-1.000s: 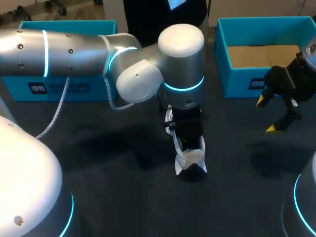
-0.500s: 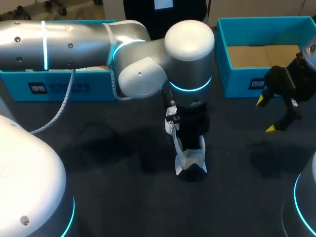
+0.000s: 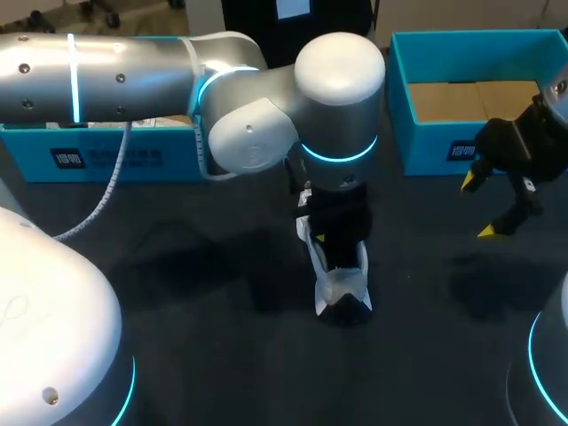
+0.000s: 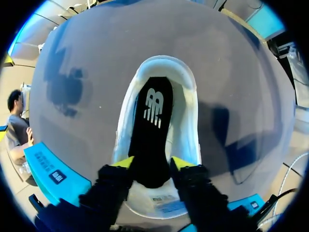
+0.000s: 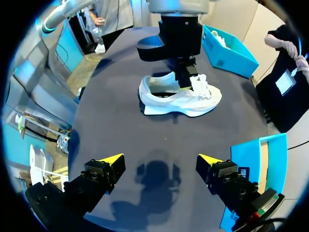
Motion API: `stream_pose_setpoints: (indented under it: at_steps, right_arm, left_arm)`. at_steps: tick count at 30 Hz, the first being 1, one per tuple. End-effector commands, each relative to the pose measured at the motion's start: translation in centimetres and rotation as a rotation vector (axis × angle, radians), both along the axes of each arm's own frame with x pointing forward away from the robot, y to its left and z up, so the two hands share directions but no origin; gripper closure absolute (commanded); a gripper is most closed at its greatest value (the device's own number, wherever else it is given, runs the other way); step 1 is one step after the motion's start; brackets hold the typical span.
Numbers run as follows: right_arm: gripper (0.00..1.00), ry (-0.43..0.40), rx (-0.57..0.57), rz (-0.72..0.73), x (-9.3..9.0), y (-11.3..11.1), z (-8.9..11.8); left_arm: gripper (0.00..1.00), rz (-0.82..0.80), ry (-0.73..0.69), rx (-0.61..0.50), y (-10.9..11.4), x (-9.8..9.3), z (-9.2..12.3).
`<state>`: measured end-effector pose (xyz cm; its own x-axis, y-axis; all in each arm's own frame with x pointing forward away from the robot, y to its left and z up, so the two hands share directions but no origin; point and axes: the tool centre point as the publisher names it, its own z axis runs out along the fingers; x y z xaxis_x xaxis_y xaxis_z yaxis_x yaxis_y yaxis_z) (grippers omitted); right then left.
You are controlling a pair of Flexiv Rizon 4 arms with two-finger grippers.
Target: Take the shoe out of the shoebox, open the shoe tongue, remove and reinsert the insole, then place the shoe into the shoebox
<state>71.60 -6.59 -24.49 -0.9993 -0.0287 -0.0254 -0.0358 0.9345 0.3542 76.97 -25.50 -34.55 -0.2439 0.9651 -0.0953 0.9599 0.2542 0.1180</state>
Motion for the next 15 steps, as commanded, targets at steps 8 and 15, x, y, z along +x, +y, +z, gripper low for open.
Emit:
stream_pose_setpoints:
  at_steps: [8, 15]
  right_arm:
    - [0.00, 0.000, -0.002, -0.001, 0.0, 0.1, -0.1]
    - [0.00, 0.000, -0.002, -0.001, 0.0, 0.1, -0.1]
  left_arm:
    - [0.11, -0.017, -0.003, -0.004, 0.2, 0.2, 0.7]
    - [0.00, -0.074, -0.001, 0.032, 0.4, 0.2, 1.3]
